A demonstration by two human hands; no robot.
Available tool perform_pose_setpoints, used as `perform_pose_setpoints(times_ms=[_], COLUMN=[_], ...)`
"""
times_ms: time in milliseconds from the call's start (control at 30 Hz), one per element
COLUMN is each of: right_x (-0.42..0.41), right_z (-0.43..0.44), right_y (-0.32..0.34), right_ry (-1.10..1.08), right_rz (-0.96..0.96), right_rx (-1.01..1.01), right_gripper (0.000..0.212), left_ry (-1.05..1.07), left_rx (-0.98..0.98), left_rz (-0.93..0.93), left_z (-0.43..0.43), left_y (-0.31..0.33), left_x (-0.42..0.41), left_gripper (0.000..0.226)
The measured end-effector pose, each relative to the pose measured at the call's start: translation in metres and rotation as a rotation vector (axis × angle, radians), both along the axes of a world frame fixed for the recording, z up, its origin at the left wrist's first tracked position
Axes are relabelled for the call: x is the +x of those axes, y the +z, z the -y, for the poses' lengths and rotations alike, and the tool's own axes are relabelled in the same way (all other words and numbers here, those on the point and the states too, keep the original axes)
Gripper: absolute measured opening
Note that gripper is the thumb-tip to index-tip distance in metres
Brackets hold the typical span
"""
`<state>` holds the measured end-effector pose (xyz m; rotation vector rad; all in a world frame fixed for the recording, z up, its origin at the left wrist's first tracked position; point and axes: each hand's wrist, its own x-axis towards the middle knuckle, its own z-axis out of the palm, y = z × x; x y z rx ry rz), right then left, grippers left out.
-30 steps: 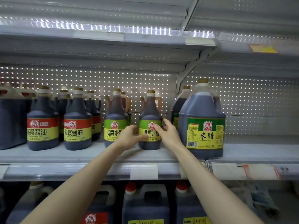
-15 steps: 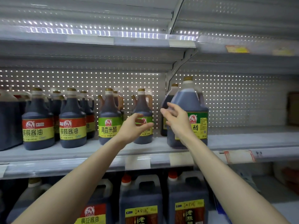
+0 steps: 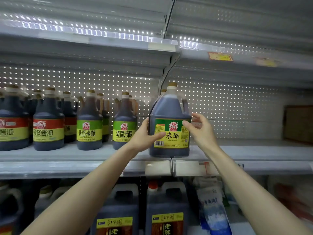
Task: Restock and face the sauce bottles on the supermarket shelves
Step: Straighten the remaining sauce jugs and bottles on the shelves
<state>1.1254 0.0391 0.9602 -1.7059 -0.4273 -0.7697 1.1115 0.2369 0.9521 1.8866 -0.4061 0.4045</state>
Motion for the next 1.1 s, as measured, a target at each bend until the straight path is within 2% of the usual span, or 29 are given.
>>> perform_pose_setpoints(times_ms=[133, 233, 300, 367, 433, 733, 867, 1100], right_x=[0.016, 0.024, 0.031, 0.036, 0.04, 0.053, 0.06, 0.072], right_z=[0.011, 0.012, 0.012, 0.012, 0.014, 0.015, 0.013, 0.009], right_y=[0.002, -0.003, -0.007, -0.009, -0.01, -0.014, -0.016, -0.017], right_ry=[0.13, 0.243, 0.314, 0.344, 0.37, 0.376, 0.377, 0.375], right_rz=[-0.105, -0.197, -0.23, -0.232, -0.211, -0.204, -0.199, -0.191], right_rx=[-0.027, -0.05, -0.058, -0.106, -0.143, -0.124, -0.099, -0.072], right_gripper=[0.062, 0.07, 0.061, 0.04, 0.032, 0.04, 0.037, 0.046], left_ry=[0.01, 0.006, -0.02, -0.055, -0.083, -0.087, -0.096, -0.107], left_rx=[0.028, 0.008, -0.005, -0.024, -0.045, -0.055, -0.073, -0.072], left_rz=[0.02, -0.001, -0.026, -0.058, -0.067, -0.063, -0.072, -0.05], left_z=[0.012, 0.014, 0.015, 0.015, 0.015, 0.014, 0.013, 0.011], left_y=[-0.001, -0.002, -0.003, -0.003, -0.004, -0.005, -0.005, -0.007], left_x=[0.003, 0.011, 0.017, 0.021, 0.024, 0.032, 0.038, 0.05], left_gripper=[0.08, 0.089, 0.093, 0.094, 0.092, 0.088, 0.087, 0.074])
